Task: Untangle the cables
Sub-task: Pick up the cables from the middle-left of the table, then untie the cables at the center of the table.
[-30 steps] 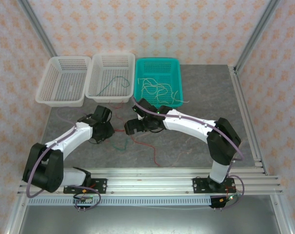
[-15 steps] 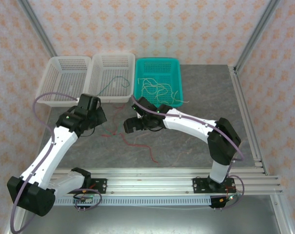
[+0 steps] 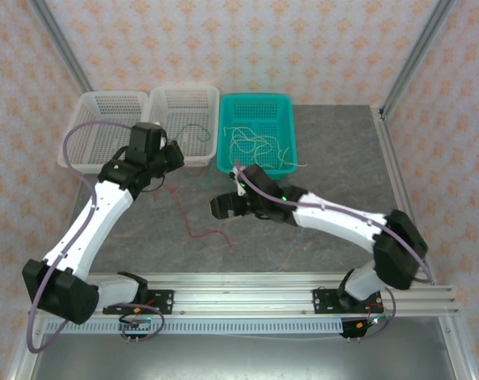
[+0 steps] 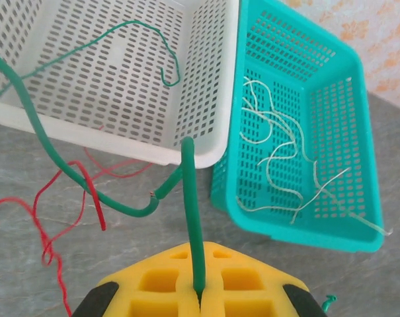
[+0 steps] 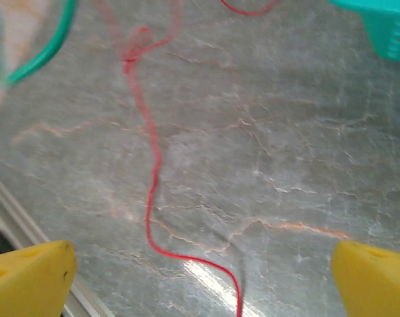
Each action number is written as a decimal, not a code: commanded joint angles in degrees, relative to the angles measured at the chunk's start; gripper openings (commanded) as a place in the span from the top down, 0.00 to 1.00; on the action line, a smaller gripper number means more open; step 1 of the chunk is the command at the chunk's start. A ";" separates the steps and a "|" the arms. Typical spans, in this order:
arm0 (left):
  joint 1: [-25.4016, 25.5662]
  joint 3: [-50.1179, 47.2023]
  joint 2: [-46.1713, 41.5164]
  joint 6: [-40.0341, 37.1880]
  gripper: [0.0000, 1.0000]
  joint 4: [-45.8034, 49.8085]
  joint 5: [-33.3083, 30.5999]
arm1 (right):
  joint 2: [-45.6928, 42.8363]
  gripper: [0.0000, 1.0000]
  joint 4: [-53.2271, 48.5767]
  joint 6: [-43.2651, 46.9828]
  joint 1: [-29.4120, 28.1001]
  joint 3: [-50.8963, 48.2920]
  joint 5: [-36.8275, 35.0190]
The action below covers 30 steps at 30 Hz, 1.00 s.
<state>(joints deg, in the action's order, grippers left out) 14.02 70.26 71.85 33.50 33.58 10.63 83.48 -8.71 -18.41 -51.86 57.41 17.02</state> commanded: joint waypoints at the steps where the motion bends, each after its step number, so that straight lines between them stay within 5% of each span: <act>1: -0.92 2.84 1.09 8.44 1.00 3.19 2.22 | -6.57 0.03 32.83 4.48 -0.86 -12.34 0.40; 5: -1.59 2.71 3.59 18.82 1.00 4.62 6.48 | -2.50 0.00 46.35 18.89 -3.77 -13.64 -3.15; 11: -2.16 2.52 9.12 33.24 1.00 2.68 22.71 | 15.33 0.01 72.21 24.56 -3.78 -10.03 -2.35; 15: -2.23 4.47 9.13 33.33 1.00 4.98 21.39 | 24.98 0.07 77.56 23.78 -3.87 -5.13 -2.06; 22: -2.20 5.21 8.24 37.08 1.00 4.54 24.08 | 35.38 0.01 89.17 29.85 -4.02 -3.19 -6.73; 30: -2.16 4.98 4.68 41.51 1.00 0.87 24.33 | 40.29 0.01 89.10 31.17 -4.13 2.44 -8.33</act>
<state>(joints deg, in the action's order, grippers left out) 12.25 74.22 79.53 71.26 37.15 32.93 121.84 75.83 11.99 -55.75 56.58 9.80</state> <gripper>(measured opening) 0.051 0.992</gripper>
